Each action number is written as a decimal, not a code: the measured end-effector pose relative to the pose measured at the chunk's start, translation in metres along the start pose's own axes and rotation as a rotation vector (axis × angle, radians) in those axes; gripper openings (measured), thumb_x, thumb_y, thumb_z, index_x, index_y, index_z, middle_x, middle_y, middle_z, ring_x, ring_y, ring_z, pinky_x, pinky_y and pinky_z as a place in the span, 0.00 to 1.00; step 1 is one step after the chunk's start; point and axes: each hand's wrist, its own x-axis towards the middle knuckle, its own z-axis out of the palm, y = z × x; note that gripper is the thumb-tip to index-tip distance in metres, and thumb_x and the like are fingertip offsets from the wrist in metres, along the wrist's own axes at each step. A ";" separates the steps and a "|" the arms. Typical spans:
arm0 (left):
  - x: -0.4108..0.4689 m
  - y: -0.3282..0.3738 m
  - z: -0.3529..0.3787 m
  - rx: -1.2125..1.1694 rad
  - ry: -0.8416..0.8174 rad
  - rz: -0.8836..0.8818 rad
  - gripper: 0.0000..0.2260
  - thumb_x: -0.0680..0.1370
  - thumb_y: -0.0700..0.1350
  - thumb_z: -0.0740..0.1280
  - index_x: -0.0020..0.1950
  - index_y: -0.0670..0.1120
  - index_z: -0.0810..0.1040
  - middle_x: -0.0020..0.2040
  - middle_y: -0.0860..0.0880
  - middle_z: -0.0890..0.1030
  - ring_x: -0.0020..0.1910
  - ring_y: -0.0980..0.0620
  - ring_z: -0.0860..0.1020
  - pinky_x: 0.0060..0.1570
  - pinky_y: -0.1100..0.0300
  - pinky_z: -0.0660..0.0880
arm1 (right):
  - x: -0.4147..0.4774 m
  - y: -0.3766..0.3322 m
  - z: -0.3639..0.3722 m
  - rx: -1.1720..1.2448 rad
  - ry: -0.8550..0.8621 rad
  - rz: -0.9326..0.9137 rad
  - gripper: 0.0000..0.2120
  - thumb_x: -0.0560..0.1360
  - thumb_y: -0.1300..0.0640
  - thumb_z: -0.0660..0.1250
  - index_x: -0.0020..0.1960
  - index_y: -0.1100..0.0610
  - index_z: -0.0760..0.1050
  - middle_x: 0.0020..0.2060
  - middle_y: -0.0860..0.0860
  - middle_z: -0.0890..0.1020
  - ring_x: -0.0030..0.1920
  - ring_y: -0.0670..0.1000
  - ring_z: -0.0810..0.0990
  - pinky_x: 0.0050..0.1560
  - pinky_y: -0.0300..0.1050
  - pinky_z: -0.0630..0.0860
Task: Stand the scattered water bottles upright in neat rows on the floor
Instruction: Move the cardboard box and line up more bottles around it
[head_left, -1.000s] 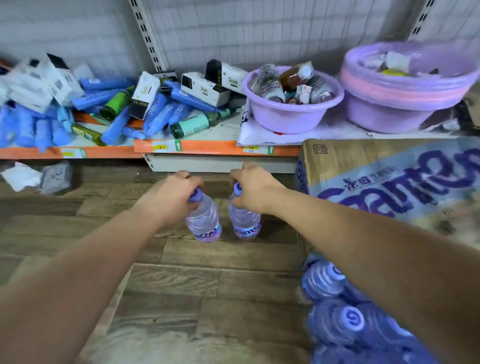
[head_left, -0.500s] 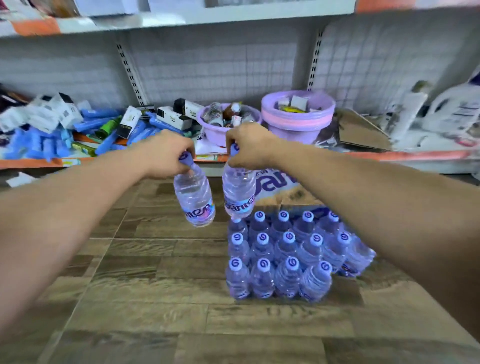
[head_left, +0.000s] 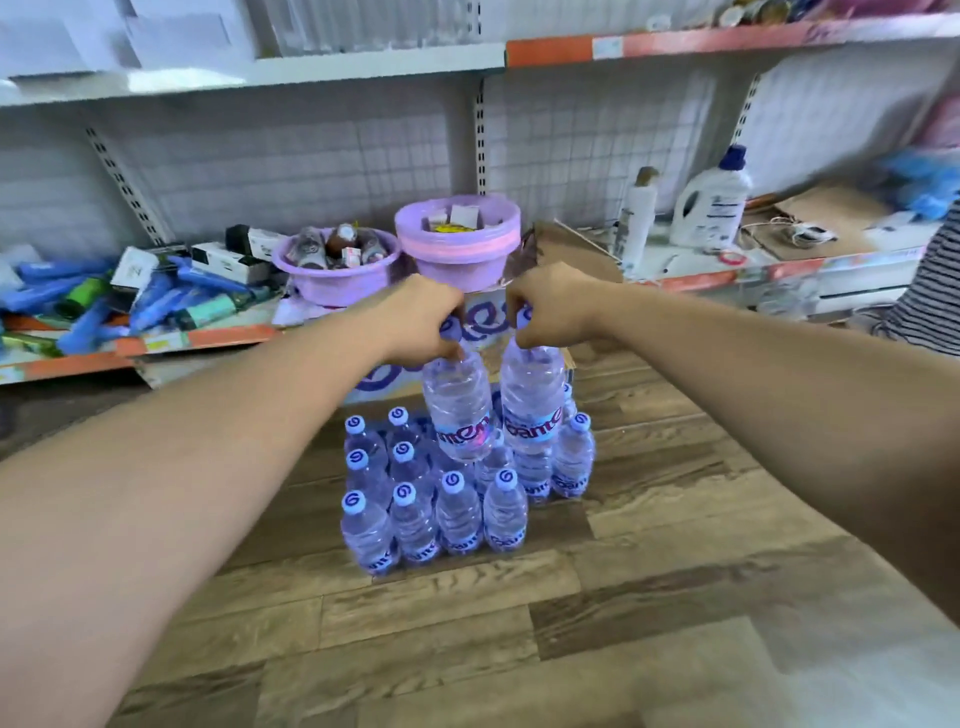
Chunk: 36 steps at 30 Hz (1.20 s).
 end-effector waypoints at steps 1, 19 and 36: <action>0.005 0.011 0.005 0.014 0.002 0.007 0.19 0.73 0.52 0.70 0.57 0.41 0.75 0.55 0.40 0.78 0.54 0.41 0.76 0.46 0.54 0.71 | -0.005 0.009 0.002 -0.003 -0.008 0.012 0.13 0.72 0.58 0.68 0.56 0.59 0.78 0.56 0.57 0.81 0.57 0.58 0.77 0.45 0.40 0.67; 0.071 0.097 0.154 -0.070 -0.229 -0.009 0.16 0.74 0.47 0.68 0.57 0.40 0.71 0.55 0.40 0.73 0.54 0.38 0.76 0.50 0.49 0.74 | -0.009 0.127 0.129 0.052 -0.208 0.080 0.15 0.73 0.58 0.67 0.59 0.59 0.76 0.58 0.57 0.79 0.59 0.59 0.76 0.46 0.42 0.69; 0.108 0.103 0.247 -0.018 -0.382 0.024 0.16 0.75 0.47 0.67 0.58 0.41 0.69 0.58 0.40 0.71 0.55 0.37 0.76 0.44 0.51 0.69 | 0.017 0.162 0.243 0.094 -0.290 0.094 0.14 0.71 0.62 0.65 0.57 0.58 0.75 0.59 0.59 0.74 0.58 0.60 0.76 0.56 0.47 0.74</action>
